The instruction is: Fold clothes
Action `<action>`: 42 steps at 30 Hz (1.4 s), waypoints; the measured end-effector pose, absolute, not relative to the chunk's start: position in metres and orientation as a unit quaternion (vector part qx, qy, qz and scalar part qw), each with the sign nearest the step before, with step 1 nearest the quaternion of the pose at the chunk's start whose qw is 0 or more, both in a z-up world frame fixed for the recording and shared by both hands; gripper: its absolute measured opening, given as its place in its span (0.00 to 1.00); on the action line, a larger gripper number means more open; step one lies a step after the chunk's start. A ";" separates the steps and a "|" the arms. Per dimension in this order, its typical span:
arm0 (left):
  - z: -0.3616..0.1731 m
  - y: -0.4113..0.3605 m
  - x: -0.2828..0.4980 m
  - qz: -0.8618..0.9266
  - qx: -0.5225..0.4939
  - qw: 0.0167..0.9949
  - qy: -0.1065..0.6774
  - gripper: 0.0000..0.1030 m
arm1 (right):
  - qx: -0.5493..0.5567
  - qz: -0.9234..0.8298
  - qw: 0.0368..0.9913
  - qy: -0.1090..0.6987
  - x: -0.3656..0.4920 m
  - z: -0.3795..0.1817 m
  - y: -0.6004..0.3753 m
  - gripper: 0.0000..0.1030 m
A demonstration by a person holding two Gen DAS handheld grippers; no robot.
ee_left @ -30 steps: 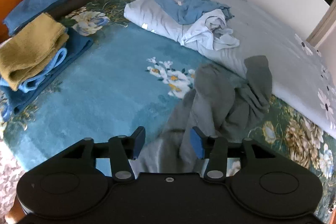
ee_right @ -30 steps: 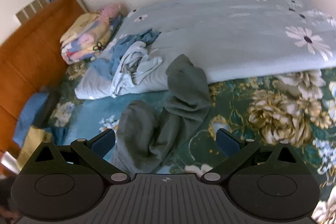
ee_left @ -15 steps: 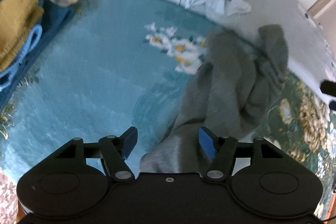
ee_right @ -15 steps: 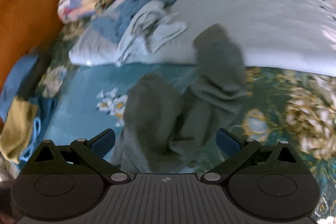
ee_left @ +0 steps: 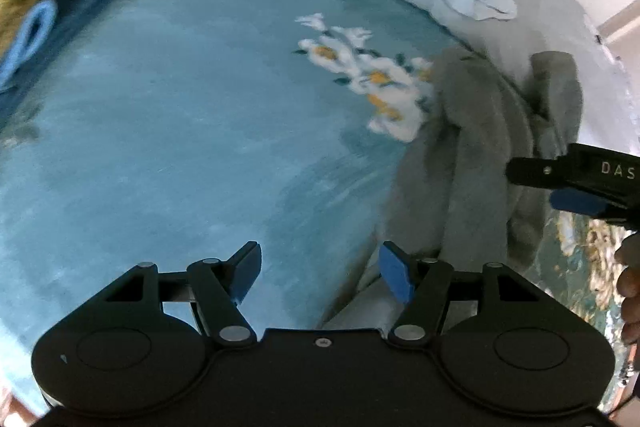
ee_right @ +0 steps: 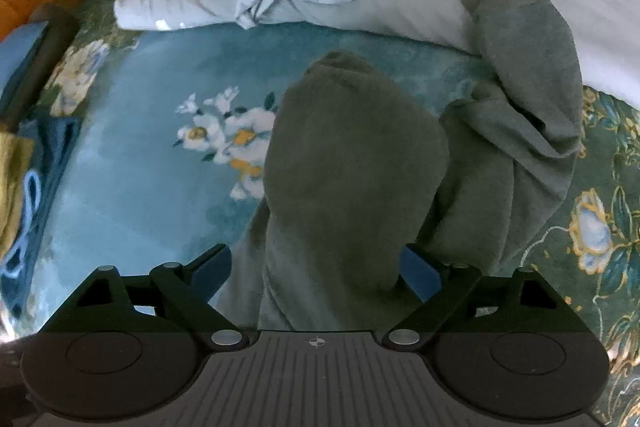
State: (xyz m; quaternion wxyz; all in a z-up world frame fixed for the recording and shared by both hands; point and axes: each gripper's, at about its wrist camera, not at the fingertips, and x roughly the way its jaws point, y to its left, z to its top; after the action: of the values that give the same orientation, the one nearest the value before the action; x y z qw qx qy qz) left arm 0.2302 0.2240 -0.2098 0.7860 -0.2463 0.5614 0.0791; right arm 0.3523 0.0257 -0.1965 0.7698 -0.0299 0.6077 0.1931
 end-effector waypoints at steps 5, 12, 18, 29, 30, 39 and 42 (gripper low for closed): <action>-0.238 0.214 0.268 0.045 -0.268 0.791 0.549 0.59 | -0.037 0.179 0.780 0.599 0.352 -0.187 0.010 0.92; -0.278 0.200 0.314 0.006 -0.302 0.780 0.547 0.40 | -0.035 0.124 0.792 0.597 0.352 -0.176 -0.033 0.96; -0.286 0.195 0.324 -0.016 -0.328 0.769 0.549 0.05 | -0.022 0.088 0.797 0.597 0.347 -0.171 -0.061 0.97; -0.200 0.191 0.296 -0.065 -0.438 0.796 0.413 0.00 | 0.026 0.056 0.807 0.587 0.326 -0.161 -0.115 0.97; -0.190 0.181 0.296 -0.082 -0.432 0.802 0.404 0.00 | 0.031 0.055 0.808 0.585 0.324 -0.160 -0.122 0.97; -0.140 0.065 0.298 -0.133 -0.338 0.845 0.392 0.00 | 0.056 0.061 0.817 0.571 0.312 -0.154 -0.212 0.98; -0.146 0.056 0.287 -0.070 -0.317 0.858 0.399 0.00 | 0.049 0.055 0.820 0.567 0.310 -0.149 -0.244 0.98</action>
State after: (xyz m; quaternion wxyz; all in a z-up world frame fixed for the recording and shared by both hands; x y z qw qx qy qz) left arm 0.2871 0.0558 -0.1460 0.8578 -0.3168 0.3986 -0.0704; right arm 0.3105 -0.2442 -0.1495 0.8203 0.0487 0.5672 0.0550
